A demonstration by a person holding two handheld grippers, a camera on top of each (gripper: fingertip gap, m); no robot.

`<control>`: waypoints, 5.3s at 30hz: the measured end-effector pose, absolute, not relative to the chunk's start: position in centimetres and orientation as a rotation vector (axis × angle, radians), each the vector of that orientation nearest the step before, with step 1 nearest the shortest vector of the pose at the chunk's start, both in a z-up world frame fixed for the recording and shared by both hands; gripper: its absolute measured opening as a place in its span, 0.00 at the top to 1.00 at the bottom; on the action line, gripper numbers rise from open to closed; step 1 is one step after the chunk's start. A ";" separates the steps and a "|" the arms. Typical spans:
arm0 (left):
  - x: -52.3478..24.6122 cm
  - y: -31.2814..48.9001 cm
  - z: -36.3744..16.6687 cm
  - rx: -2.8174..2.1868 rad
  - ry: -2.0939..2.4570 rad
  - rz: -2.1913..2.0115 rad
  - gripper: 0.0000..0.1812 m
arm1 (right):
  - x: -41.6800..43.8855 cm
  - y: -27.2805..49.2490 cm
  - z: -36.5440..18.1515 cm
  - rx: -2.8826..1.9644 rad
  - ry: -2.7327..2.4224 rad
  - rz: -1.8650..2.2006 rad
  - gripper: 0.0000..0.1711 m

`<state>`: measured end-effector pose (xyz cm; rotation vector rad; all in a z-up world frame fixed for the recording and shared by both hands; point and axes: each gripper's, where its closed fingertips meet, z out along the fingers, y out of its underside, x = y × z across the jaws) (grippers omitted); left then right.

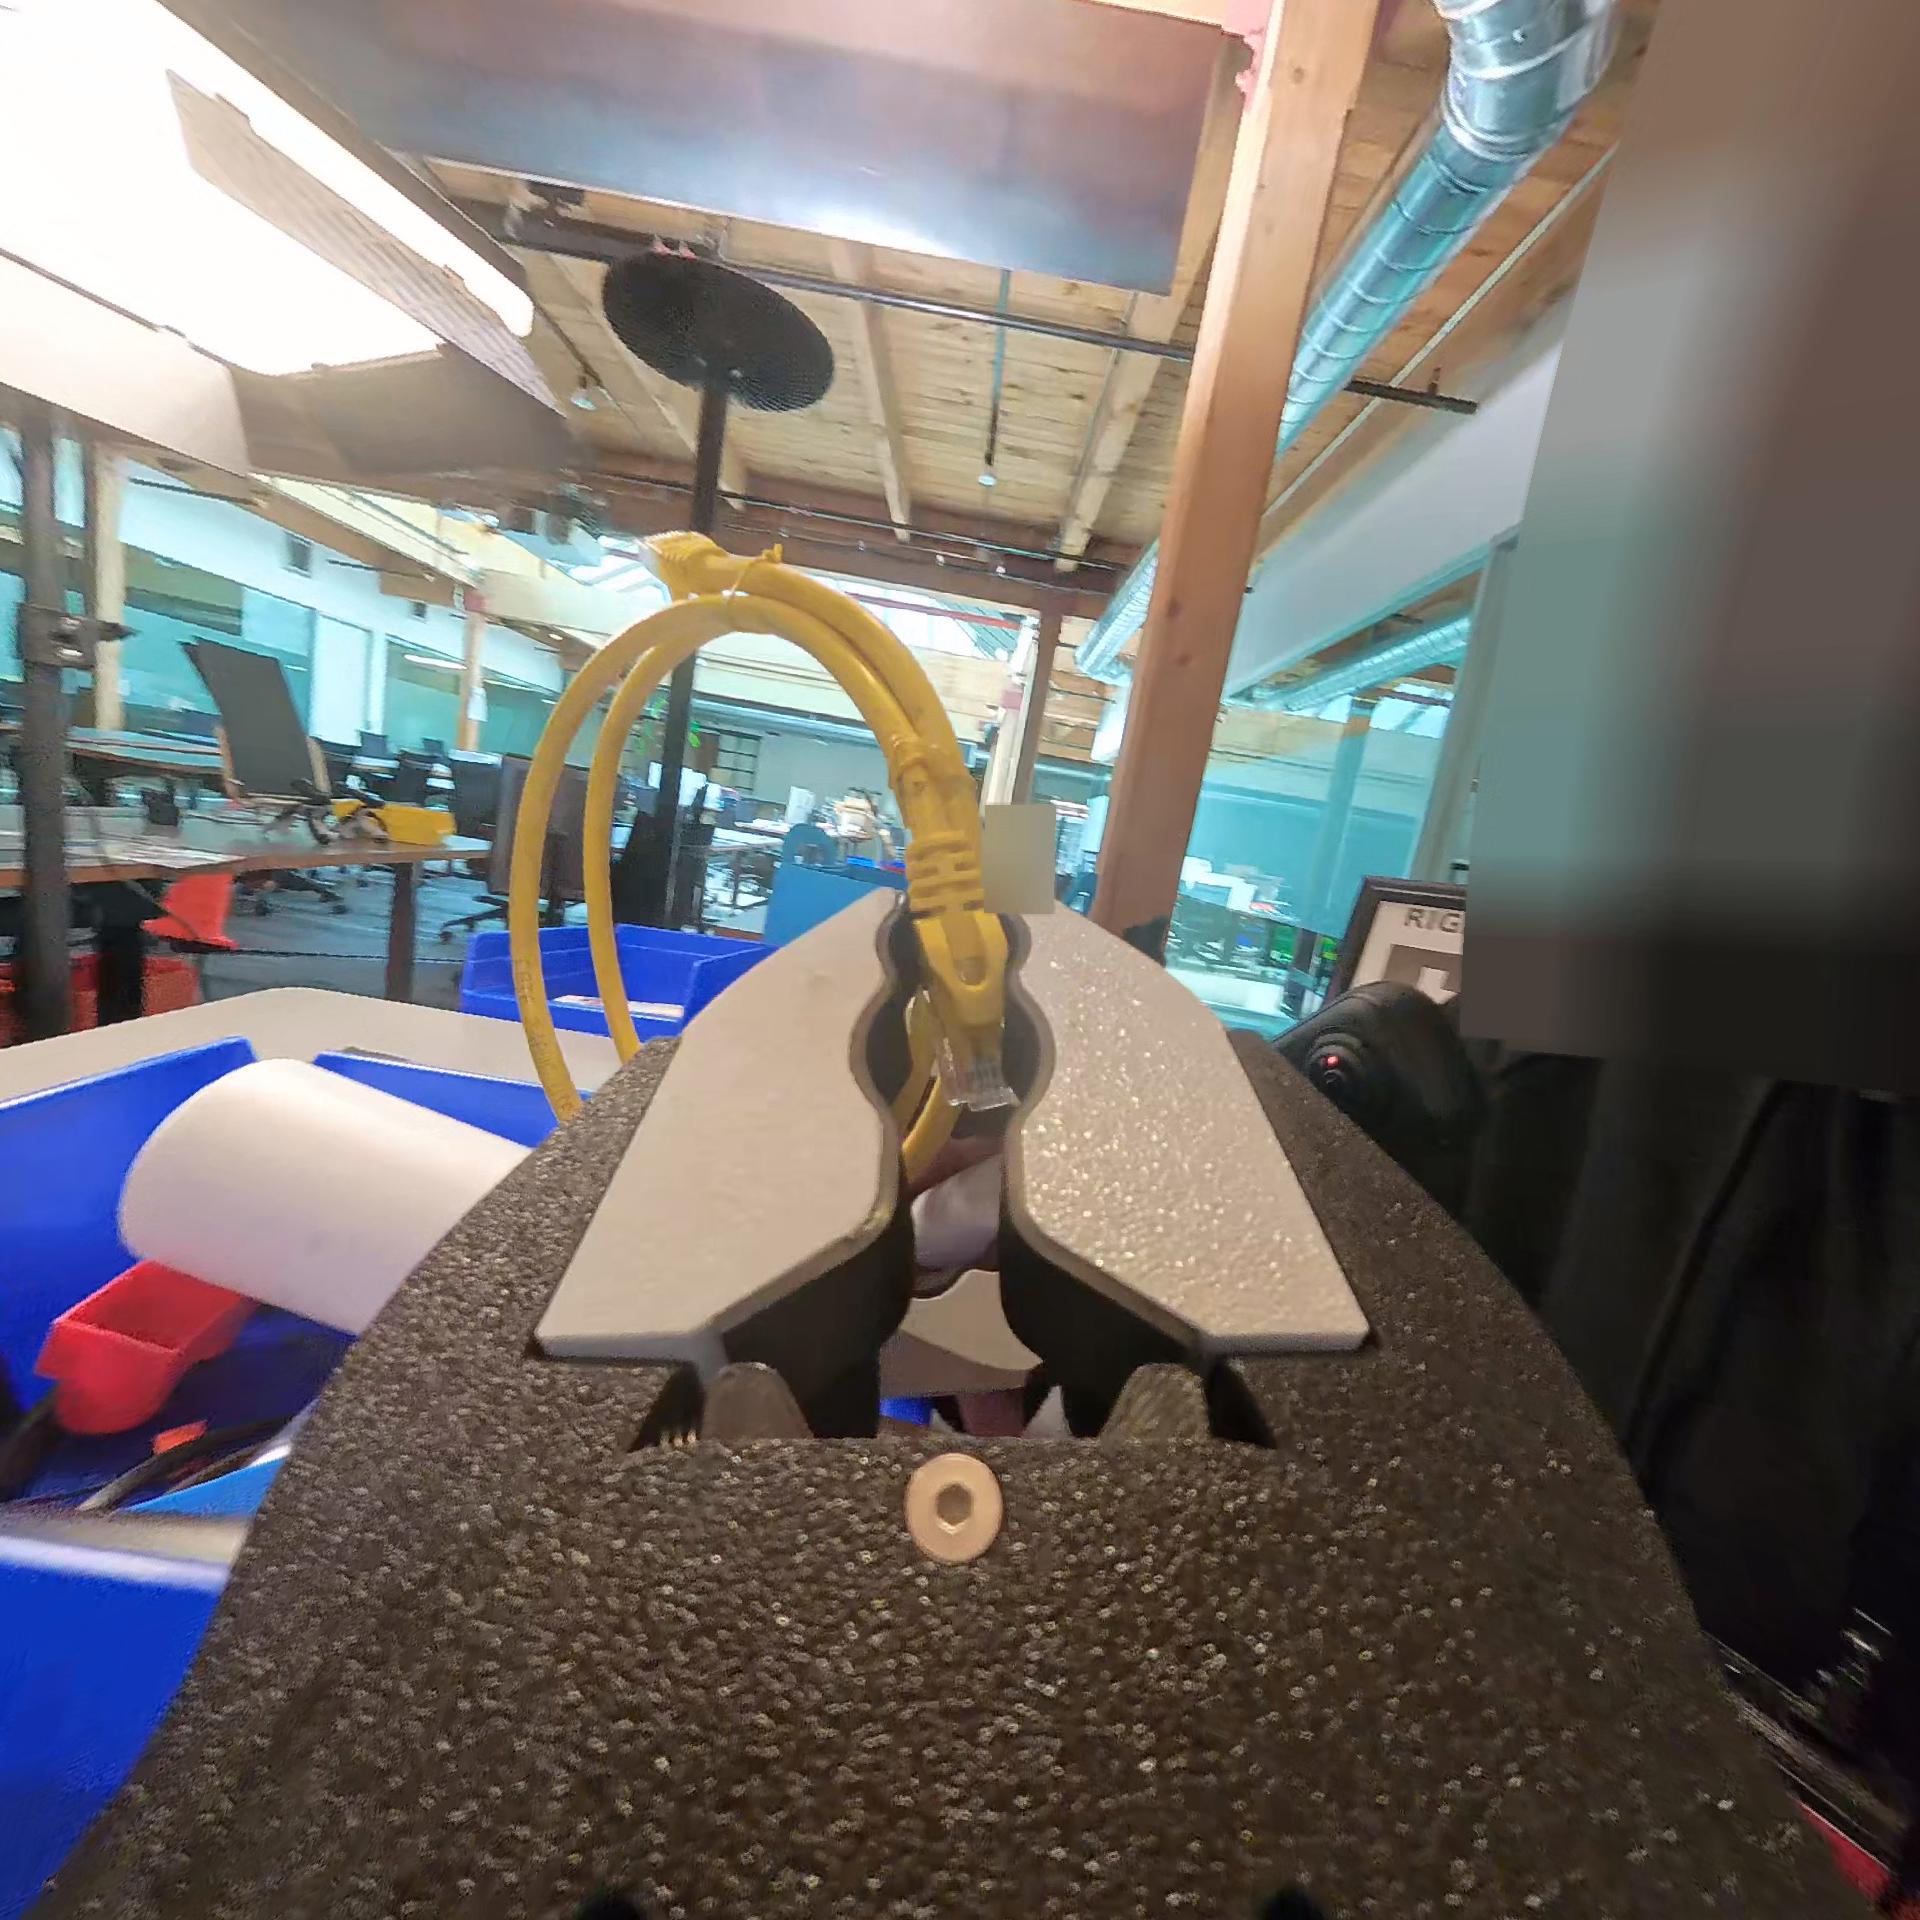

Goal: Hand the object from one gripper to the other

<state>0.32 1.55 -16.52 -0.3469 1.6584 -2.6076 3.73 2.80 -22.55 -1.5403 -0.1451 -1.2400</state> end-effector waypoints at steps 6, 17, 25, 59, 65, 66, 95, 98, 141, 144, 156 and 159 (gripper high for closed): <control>-1.3 1.5 -15.3 -0.317 1.619 -2.805 0.92 | 4.4 2.4 -22.7 -1.546 -0.139 -1.344 0.93; 0.2 2.9 -15.5 -0.544 1.441 -3.055 0.92 | 5.0 2.2 -23.2 -1.558 -0.170 -1.474 0.93; 0.4 3.1 -15.3 -0.511 1.502 -2.830 0.81 | 4.4 2.4 -23.5 -1.567 -0.104 -1.186 0.95; 5.4 4.9 -20.0 -0.485 1.697 -1.744 0.79 | -5.2 0.3 -19.7 -1.369 -0.242 0.343 0.97; 5.9 7.2 -18.1 -0.465 1.480 -1.556 0.93 | -3.0 1.1 -20.1 -1.428 -0.130 0.198 0.93; 6.1 7.9 -17.7 -0.475 1.425 -1.501 0.93 | -2.1 1.3 -20.1 -1.434 -0.080 0.134 0.90; 2.1 2.5 -17.8 0.284 0.993 -0.351 0.93 | 0.1 0.8 -18.8 -1.560 -0.215 -1.148 0.84; 1.6 1.8 -18.0 0.314 0.988 -0.385 0.93 | 0.4 1.0 -19.8 -1.617 -0.229 -1.153 0.90; 0.2 0.3 -23.9 -0.346 2.172 -1.871 0.98 | 2.3 -3.8 -15.3 -1.291 0.082 -0.449 0.90; 1.3 1.3 -23.4 -0.478 2.128 -1.929 0.98 | 2.9 -4.9 -14.5 -1.264 0.082 -0.598 0.89; 3.1 4.5 -19.9 -0.838 1.811 -2.411 0.98 | 1.7 -2.6 -18.1 -1.427 -0.309 -1.244 0.80; 2.8 4.3 -19.3 -0.809 1.777 -2.458 0.98 | 1.4 -1.5 -19.7 -1.449 -0.449 -1.437 0.79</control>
